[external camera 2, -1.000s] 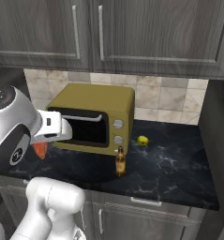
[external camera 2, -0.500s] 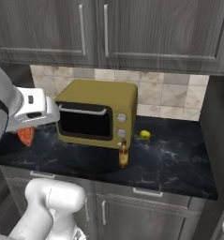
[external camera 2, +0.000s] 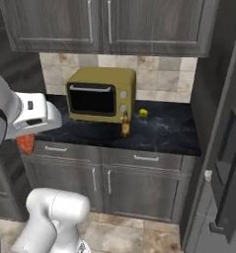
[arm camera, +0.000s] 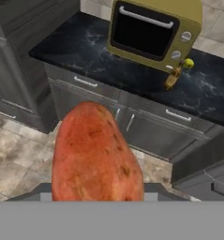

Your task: Place the beer on the top shelf of the fridge to keep it out of children's reach, and place the sweet potato and pear on lower shelves for easy access.

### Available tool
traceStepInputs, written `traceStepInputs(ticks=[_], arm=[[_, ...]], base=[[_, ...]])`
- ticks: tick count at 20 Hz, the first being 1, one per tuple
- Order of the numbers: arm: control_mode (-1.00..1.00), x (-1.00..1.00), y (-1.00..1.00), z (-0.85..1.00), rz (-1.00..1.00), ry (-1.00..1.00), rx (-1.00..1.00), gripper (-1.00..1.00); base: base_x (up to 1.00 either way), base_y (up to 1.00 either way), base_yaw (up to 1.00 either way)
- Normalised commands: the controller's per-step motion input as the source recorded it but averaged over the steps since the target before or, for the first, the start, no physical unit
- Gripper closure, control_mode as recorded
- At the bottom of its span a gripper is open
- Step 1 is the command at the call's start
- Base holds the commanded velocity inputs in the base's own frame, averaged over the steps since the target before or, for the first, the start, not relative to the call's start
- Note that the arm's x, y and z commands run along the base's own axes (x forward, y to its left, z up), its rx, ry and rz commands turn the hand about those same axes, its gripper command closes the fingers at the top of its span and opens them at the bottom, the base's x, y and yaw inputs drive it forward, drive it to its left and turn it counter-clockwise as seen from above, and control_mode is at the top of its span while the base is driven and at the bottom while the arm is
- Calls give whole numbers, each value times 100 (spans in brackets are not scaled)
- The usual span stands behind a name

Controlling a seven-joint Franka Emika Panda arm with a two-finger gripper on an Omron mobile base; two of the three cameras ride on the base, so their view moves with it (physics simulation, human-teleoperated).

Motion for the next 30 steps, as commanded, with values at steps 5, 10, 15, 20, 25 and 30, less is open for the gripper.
traceStepInputs(ticks=[5, 10, 15, 20, 25, 30], arm=[[100, 0, 0, 0, 0, 0, 0, 100], [100, 0, 0, 0, 0, 0, 0, 100], [100, 0, 0, 0, 0, 0, 0, 100], [100, 0, 0, 0, 0, 0, 0, 100], [100, 0, 0, 0, 0, 0, 0, 100], [100, 0, 0, 0, 0, 0, 0, 100]], base=[[-81, -51, -39], [-72, -42, -51], [-26, -50, -56], [5, -62, -46], [28, -77, -44], [55, -74, -40]])
